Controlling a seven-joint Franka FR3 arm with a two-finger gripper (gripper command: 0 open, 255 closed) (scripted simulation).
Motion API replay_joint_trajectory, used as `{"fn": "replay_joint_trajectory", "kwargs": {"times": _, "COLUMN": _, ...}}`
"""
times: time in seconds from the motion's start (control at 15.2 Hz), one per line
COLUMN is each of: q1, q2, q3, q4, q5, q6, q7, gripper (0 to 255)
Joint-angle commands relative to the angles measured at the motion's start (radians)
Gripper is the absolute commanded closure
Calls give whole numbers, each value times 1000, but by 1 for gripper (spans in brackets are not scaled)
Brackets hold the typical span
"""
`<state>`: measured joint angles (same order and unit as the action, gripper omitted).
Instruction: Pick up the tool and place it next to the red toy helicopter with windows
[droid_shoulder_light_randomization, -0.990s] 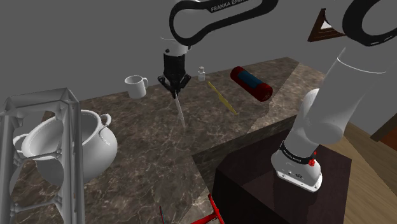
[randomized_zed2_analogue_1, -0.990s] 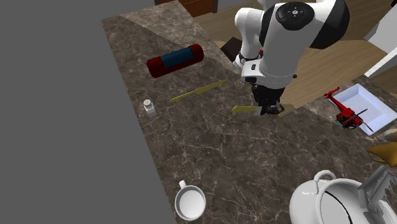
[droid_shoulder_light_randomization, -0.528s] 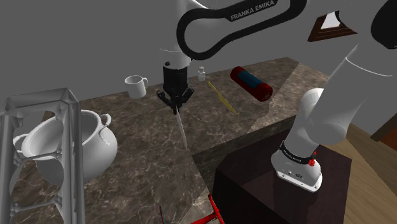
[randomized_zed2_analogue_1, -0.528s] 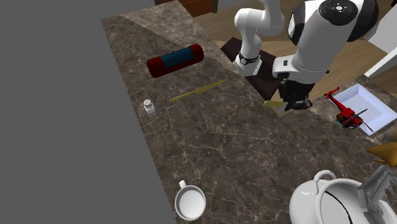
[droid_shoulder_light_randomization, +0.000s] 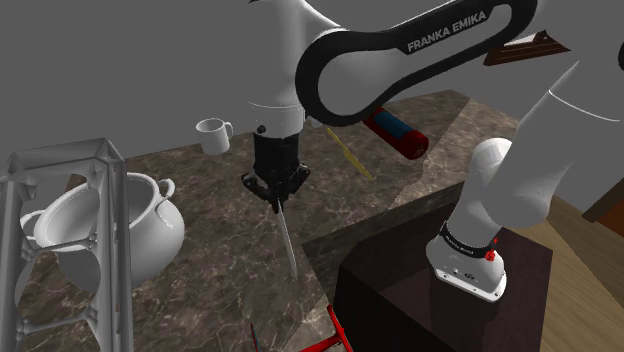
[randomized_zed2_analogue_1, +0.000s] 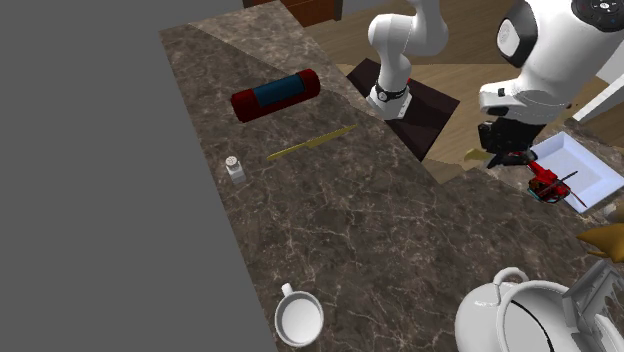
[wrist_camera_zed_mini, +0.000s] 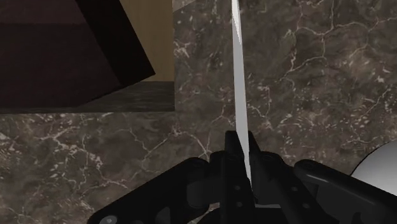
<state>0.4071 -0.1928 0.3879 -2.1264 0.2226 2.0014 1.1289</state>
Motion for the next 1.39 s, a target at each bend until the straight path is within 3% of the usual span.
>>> {"fn": "replay_joint_trajectory", "kwargs": {"times": 0.0, "q1": 26, "q2": -18, "q3": 34, "q4": -8, "q5": 10, "q6": 1, "q7": 57, "gripper": 255}}
{"fn": "replay_joint_trajectory", "kwargs": {"times": 1.32, "q1": 32, "q2": 89, "q3": 62, "q4": -183, "q5": -1, "q6": 278, "q7": 48, "gripper": 255}}
